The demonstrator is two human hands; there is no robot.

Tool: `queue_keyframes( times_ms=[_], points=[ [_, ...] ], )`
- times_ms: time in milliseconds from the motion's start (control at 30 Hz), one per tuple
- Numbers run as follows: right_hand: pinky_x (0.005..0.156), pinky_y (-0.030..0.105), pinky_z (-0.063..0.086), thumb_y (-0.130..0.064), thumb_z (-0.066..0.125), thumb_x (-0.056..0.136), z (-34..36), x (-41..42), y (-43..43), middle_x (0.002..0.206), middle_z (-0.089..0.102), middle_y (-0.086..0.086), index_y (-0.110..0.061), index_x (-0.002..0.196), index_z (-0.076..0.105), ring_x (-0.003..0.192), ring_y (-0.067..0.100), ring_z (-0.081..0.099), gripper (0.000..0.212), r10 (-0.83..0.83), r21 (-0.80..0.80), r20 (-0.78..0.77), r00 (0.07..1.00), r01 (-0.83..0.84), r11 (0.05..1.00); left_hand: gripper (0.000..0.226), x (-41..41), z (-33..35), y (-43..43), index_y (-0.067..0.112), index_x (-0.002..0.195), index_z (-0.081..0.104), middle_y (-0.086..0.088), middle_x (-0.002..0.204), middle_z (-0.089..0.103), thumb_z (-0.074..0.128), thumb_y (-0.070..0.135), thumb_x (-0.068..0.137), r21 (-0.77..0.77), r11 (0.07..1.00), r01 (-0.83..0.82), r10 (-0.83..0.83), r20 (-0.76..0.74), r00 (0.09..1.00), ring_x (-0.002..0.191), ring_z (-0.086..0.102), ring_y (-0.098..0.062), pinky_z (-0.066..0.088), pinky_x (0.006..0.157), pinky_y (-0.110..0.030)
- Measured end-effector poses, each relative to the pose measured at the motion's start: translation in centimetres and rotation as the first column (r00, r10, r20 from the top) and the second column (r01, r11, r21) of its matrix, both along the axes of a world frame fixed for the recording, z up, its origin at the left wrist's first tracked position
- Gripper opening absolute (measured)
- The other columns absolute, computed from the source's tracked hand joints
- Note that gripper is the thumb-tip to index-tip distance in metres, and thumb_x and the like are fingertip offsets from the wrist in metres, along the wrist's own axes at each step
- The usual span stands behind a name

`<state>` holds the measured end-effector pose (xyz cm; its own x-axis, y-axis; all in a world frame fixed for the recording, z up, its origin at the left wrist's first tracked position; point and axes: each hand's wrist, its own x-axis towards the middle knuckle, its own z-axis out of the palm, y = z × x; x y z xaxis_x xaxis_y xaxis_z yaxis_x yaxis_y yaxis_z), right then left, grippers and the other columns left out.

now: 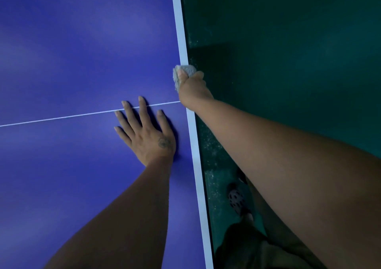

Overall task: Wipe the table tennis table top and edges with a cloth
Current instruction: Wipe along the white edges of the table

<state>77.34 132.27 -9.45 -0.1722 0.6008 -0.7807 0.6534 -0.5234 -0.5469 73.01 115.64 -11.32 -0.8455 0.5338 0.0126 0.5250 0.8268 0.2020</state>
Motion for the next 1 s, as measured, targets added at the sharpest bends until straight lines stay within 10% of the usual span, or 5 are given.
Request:
queue_keyframes(
  times_ms=[200, 367, 533, 833, 1000],
  points=[
    [0.081, 0.04, 0.038, -0.065, 0.032, 0.109, -0.6, -0.8, 2.2, 0.143, 0.051, 0.013, -0.02, 0.138, 0.038, 0.103, 0.035, 0.06, 0.054, 0.024, 0.044, -0.028, 0.999, -0.023, 0.999, 0.062, -0.1, 0.0, 0.0, 0.031, 0.167, 0.038, -0.003, 0.179, 0.023, 0.042, 0.051, 0.109, 0.007, 1.0, 0.004, -0.004, -0.016, 1.0, 0.167, 0.012, -0.028, 0.007, 0.134, -0.055],
    [0.105, 0.039, 0.047, -0.065, 0.035, 0.106, 0.3, 7.2, -9.4, 0.158, 0.047, 0.013, -0.018, 0.166, 0.024, 0.135, 0.034, 0.057, 0.077, 0.215, 0.162, -0.071, 0.974, -0.201, 0.966, 0.062, -0.1, 0.1, 0.2, 0.028, 0.165, 0.042, -0.003, 0.178, 0.025, 0.045, 0.049, 0.107, 0.018, 1.0, -0.001, 0.002, -0.015, 1.0, 0.166, 0.015, -0.027, 0.009, 0.133, -0.055],
    [0.118, 0.027, 0.036, -0.047, 0.043, 0.11, 1.9, 11.5, -17.4, 0.17, 0.032, 0.009, -0.015, 0.17, 0.011, 0.152, 0.025, 0.042, 0.075, 0.098, -0.1, -0.126, 0.987, -0.111, 0.989, 0.061, 0.1, 0.4, 0.3, 0.028, 0.165, 0.042, -0.003, 0.178, 0.025, 0.046, 0.047, 0.108, 0.012, 1.0, -0.004, 0.005, -0.013, 1.0, 0.167, 0.014, -0.026, 0.011, 0.133, -0.057],
    [0.098, 0.043, 0.051, -0.047, 0.043, 0.112, 0.3, 4.3, -4.7, 0.119, 0.058, 0.015, -0.003, 0.12, 0.049, 0.107, 0.029, 0.06, 0.045, 0.092, -0.022, -0.128, 0.988, -0.095, 0.995, 0.061, 0.1, 0.2, 0.5, 0.026, 0.165, 0.043, -0.003, 0.178, 0.026, 0.049, 0.043, 0.106, 0.03, 1.0, -0.008, 0.009, -0.018, 1.0, 0.166, 0.016, -0.027, 0.01, 0.133, -0.056],
    [0.11, 0.05, 0.047, -0.051, 0.043, 0.112, -0.3, 2.4, -0.1, 0.148, 0.047, 0.018, -0.007, 0.15, 0.037, 0.132, 0.037, 0.054, 0.059, 0.082, 0.008, -0.167, 0.982, -0.082, 0.997, 0.061, 0.1, 0.1, 0.5, 0.028, 0.166, 0.041, -0.001, 0.178, 0.025, 0.047, 0.044, 0.107, 0.034, 0.999, -0.008, 0.009, -0.015, 1.0, 0.167, 0.013, -0.025, 0.008, 0.134, -0.054]
  ],
)
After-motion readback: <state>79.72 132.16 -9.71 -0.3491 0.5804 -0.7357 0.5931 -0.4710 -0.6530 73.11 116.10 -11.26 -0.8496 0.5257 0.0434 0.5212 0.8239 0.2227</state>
